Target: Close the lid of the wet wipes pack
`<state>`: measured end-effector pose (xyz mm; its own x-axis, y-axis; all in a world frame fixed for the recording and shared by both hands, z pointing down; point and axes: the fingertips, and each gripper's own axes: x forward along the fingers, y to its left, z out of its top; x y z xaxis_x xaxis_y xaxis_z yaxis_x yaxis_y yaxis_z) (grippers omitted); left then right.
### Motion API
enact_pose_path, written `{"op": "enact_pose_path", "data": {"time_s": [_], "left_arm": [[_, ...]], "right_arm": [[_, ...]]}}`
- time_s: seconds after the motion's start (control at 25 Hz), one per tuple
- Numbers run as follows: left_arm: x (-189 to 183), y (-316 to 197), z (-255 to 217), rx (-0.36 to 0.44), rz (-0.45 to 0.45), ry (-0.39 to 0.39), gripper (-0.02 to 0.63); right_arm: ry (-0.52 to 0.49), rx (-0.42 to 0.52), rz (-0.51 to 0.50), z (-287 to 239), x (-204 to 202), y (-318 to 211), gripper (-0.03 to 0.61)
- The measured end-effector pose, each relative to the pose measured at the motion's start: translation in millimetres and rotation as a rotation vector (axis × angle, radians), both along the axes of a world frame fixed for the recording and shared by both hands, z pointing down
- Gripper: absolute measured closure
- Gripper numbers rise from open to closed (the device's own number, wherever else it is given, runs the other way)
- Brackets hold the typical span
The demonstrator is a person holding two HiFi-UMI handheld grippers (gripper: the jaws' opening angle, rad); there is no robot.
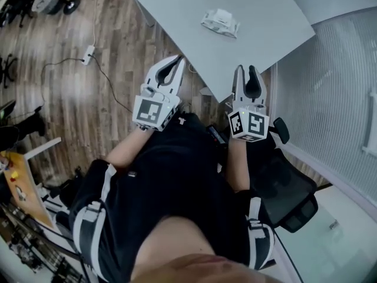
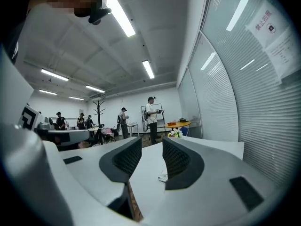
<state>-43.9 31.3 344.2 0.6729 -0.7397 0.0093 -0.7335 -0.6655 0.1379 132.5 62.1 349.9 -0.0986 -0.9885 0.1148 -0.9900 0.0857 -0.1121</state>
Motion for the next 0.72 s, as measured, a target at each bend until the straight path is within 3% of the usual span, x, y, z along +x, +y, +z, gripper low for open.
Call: {"op": "enact_pose_path", "data": {"time_s": [0.56, 0.72], "left_arm": [[98, -226, 92, -0.098, 0.021, -0.081, 0.589], [120, -287, 141, -0.195, 0.045, -0.135, 0.589]], "right_arm": [[0.012, -0.132, 0.014, 70, 91, -191, 0.432], [0.01, -0.172, 0.023, 86, 106, -245, 0.43]]}}
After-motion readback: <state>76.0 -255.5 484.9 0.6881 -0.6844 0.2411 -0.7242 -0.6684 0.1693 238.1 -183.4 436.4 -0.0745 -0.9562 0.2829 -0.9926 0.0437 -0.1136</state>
